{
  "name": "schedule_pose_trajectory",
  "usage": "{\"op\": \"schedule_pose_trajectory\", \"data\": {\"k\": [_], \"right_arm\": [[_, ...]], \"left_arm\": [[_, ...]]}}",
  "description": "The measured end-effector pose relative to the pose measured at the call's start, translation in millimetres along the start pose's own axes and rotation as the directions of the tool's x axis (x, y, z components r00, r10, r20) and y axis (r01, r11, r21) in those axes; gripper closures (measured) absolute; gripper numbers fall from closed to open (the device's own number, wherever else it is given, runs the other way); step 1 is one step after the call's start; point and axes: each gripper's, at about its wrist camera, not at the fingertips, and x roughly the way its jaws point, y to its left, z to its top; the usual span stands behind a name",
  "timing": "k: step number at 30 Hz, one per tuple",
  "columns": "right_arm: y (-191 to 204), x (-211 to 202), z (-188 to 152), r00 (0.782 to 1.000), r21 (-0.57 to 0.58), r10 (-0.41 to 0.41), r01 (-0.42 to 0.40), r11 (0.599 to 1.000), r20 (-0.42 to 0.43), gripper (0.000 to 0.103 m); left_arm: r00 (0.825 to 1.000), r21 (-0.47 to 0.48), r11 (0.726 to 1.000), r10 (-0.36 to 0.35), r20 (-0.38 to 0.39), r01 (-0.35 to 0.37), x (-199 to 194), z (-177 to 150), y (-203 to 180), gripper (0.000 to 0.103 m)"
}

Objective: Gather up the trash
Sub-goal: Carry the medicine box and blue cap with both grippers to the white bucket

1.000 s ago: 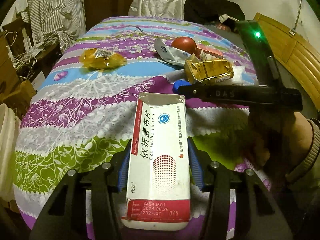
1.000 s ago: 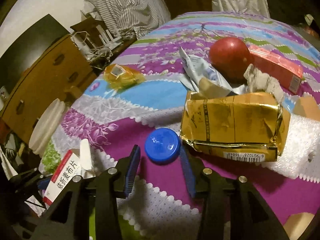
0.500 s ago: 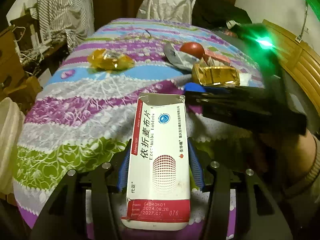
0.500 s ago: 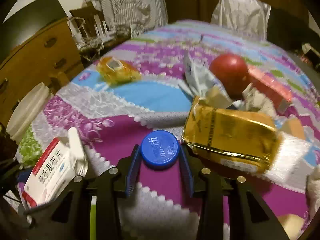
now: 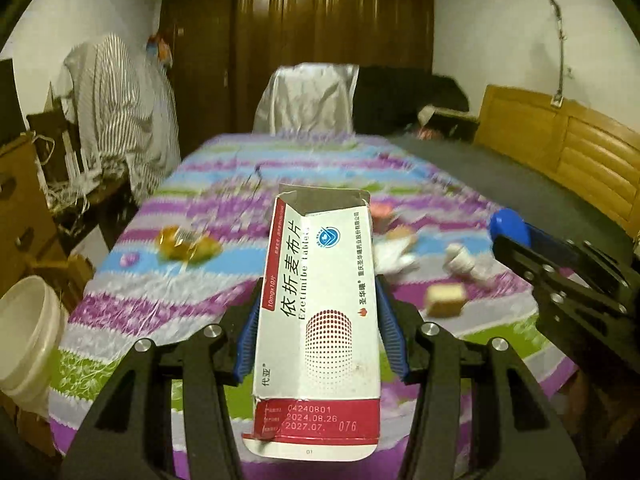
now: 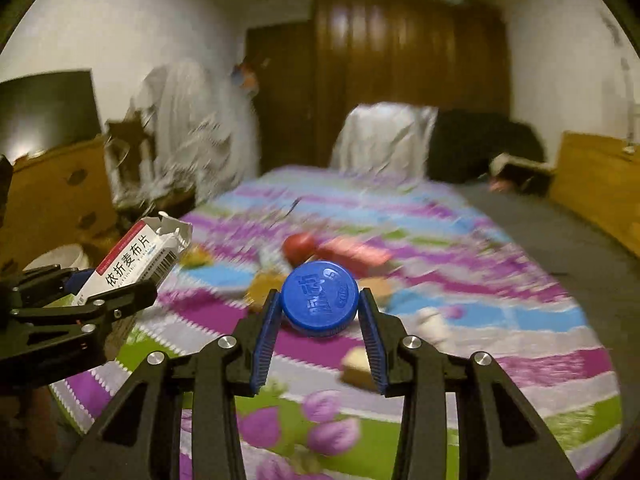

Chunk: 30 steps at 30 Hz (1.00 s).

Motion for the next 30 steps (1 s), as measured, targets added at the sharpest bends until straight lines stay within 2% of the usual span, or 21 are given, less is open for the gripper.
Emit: {"op": "schedule_pose_trajectory", "data": {"k": [7, 18, 24, 30], "right_arm": [[-29.2, -47.2, 0.2, 0.990, 0.063, -0.093, 0.086, 0.994, 0.103, 0.062], [-34.0, -67.7, -4.1, 0.989, 0.076, -0.101, 0.093, 0.993, 0.112, 0.062], [-28.3, -67.2, -1.6, 0.991, 0.070, -0.079, 0.071, 0.995, 0.112, 0.062], [2.1, -51.8, 20.0, 0.993, 0.030, 0.017, -0.020, 0.999, 0.114, 0.062]], "left_arm": [[0.996, 0.015, 1.000, 0.008, 0.090, -0.009, -20.7, 4.5, -32.3, 0.054], [0.994, 0.029, 1.000, 0.003, 0.106, -0.006, -30.4, 4.2, -38.7, 0.054], [0.993, 0.021, 0.999, 0.022, 0.119, -0.024, -34.6, 5.8, -32.8, 0.054], [0.987, -0.029, 0.995, 0.094, 0.133, -0.091, -43.3, 15.0, -0.8, 0.054]]}}
